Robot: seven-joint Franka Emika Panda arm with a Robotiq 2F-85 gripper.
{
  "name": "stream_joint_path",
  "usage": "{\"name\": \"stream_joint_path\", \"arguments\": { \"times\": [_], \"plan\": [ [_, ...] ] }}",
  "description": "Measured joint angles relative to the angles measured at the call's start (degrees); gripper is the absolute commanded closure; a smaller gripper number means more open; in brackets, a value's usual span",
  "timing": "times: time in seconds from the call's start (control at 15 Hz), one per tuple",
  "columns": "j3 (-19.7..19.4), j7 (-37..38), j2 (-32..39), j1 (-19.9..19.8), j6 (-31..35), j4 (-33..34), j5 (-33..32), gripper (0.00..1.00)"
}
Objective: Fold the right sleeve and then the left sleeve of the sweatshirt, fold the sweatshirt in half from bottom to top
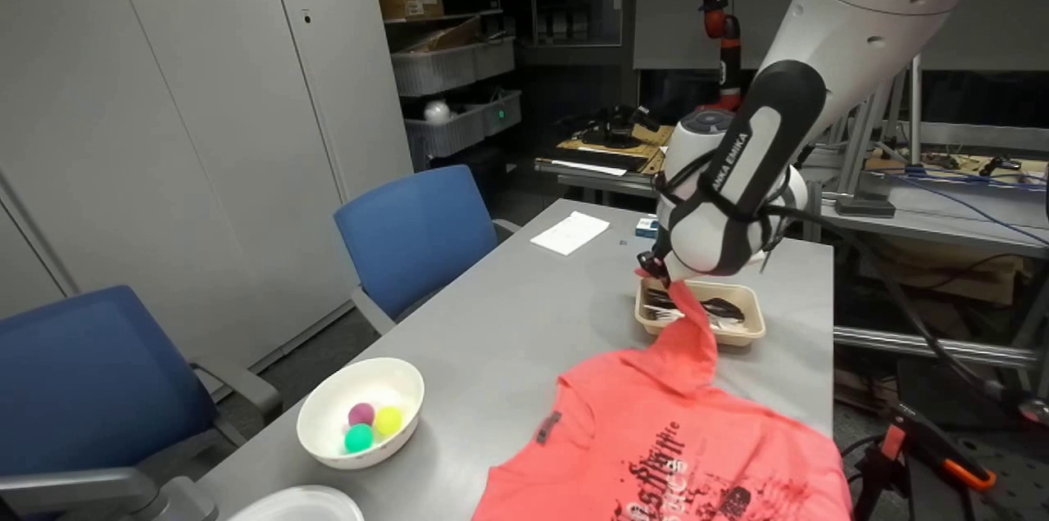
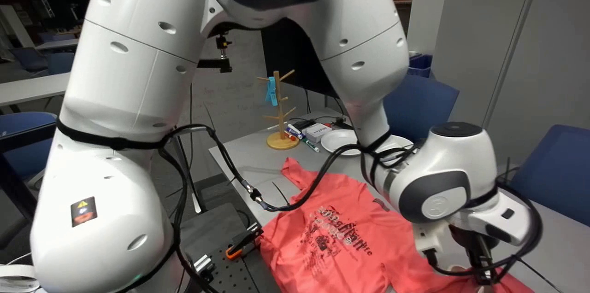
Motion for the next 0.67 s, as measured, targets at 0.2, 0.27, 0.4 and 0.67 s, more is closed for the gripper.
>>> {"name": "stream_joint_path", "arguments": {
  "times": [0.2,0.27,0.4,0.67],
  "plan": [
    [-3.21,-1.78,-1.68,8.55,1.94,-5.31,-1.08,0.99],
    [-3.49,-2.64,-2.39,10.25,1.94,-6.30,-1.14,0.99],
    [-4.30,-4.57,-4.29,12.76,0.91,-7.66,-1.91,0.99],
    [-5.96,-8.19,-9.70,14.52,-3.30,-9.37,-6.63,0.99]
  ]
}}
